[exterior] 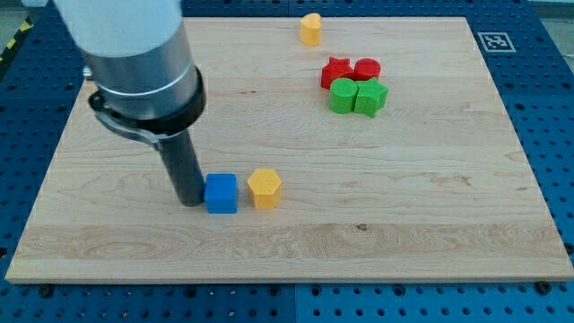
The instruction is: Move your arm close to the triangle
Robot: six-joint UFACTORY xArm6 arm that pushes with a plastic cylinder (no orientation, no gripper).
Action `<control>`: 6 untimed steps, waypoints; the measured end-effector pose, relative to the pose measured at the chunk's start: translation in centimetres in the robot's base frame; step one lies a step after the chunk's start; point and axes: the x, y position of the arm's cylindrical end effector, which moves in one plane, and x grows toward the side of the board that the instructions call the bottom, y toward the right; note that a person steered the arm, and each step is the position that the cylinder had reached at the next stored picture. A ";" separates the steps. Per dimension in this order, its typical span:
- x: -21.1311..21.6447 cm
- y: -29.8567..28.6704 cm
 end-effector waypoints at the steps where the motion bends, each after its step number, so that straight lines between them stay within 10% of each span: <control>1: 0.0 2.2; 6: -1.8 -5.5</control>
